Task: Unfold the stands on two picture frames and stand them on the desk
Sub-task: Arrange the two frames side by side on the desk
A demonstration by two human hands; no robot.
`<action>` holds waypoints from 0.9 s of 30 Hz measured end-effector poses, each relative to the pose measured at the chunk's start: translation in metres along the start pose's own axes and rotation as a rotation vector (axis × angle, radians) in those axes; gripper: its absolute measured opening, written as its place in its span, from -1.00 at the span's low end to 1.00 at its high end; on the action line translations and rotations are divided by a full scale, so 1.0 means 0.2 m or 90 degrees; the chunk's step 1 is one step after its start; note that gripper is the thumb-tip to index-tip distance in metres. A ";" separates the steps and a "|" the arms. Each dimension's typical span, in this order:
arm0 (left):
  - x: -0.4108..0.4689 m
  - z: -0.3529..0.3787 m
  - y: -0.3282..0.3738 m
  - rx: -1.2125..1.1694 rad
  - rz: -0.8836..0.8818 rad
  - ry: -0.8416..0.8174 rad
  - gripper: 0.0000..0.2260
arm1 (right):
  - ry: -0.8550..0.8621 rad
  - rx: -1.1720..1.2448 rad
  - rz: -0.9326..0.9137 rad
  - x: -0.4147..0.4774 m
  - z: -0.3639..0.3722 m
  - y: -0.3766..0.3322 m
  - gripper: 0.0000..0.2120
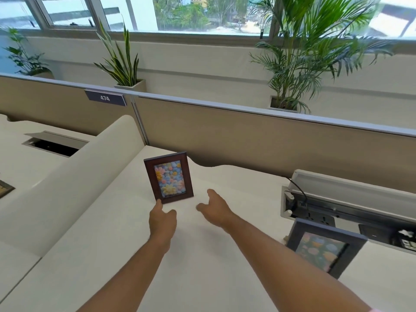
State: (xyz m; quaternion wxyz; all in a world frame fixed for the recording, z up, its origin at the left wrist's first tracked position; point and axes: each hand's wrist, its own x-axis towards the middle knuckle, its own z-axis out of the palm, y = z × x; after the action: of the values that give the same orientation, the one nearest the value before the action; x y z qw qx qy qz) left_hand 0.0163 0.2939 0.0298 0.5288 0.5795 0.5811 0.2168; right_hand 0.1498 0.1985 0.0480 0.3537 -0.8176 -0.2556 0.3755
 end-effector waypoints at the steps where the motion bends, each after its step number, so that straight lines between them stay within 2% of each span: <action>1: -0.04 0.01 0.02 0.000 0.003 -0.009 -0.37 | 0.015 -0.005 -0.016 -0.04 -0.03 -0.03 -0.26; 5: -0.20 0.08 0.08 -0.017 0.036 -0.054 -0.38 | 0.086 -0.002 -0.101 -0.25 -0.21 -0.12 -0.26; 10: -0.40 0.18 0.13 0.003 0.103 -0.130 -0.41 | 0.241 0.006 -0.168 -0.55 -0.58 -0.07 -0.28; 13: -0.53 0.25 0.13 0.007 0.132 -0.179 -0.42 | 0.348 0.042 -0.149 -0.70 -0.80 0.06 -0.35; 19: -0.74 0.43 0.11 0.044 0.183 -0.253 -0.41 | 0.470 0.119 -0.114 -0.92 -1.03 0.41 -0.44; 27: -0.93 0.63 -0.04 0.084 0.177 -0.336 -0.42 | 0.549 0.268 -0.012 -1.09 -0.94 0.92 -0.53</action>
State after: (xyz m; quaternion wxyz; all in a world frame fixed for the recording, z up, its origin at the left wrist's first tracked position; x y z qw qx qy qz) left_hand 0.0788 0.0786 0.0458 0.5879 0.7228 0.3517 0.0912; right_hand 0.1995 -0.1376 0.0899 0.5888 -0.8070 -0.0112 0.0428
